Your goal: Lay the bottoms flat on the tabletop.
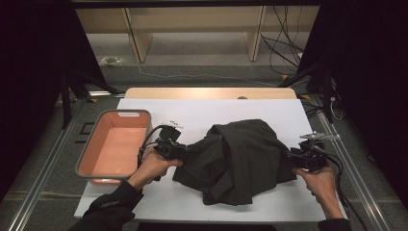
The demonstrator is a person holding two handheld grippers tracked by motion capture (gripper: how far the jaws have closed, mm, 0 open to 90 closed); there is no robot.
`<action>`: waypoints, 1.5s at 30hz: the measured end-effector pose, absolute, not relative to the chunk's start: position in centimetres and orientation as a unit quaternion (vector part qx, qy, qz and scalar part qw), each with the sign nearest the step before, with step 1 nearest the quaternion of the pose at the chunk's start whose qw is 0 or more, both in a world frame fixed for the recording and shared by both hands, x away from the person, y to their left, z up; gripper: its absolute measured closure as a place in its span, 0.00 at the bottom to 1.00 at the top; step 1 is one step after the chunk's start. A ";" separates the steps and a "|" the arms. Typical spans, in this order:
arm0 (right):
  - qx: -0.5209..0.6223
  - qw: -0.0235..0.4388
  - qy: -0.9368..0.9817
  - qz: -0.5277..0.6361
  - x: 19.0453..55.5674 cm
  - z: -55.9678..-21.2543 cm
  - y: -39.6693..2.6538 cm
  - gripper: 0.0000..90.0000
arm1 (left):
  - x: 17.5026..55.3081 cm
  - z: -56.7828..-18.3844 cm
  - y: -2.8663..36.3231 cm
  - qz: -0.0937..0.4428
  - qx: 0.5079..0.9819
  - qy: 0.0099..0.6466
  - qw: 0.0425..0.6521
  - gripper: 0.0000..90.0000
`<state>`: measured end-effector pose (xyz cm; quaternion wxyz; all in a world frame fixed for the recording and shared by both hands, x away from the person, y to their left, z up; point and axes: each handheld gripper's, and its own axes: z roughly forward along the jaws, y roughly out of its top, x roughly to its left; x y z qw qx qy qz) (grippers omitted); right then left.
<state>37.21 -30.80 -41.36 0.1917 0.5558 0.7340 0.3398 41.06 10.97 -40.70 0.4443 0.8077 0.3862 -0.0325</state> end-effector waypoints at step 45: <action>0.434 0.153 0.798 0.388 36.7 -36.6 -17.1 0.50 | 39.0 -42.8 6.6 -0.061 0.850 0.333 0.403 0.90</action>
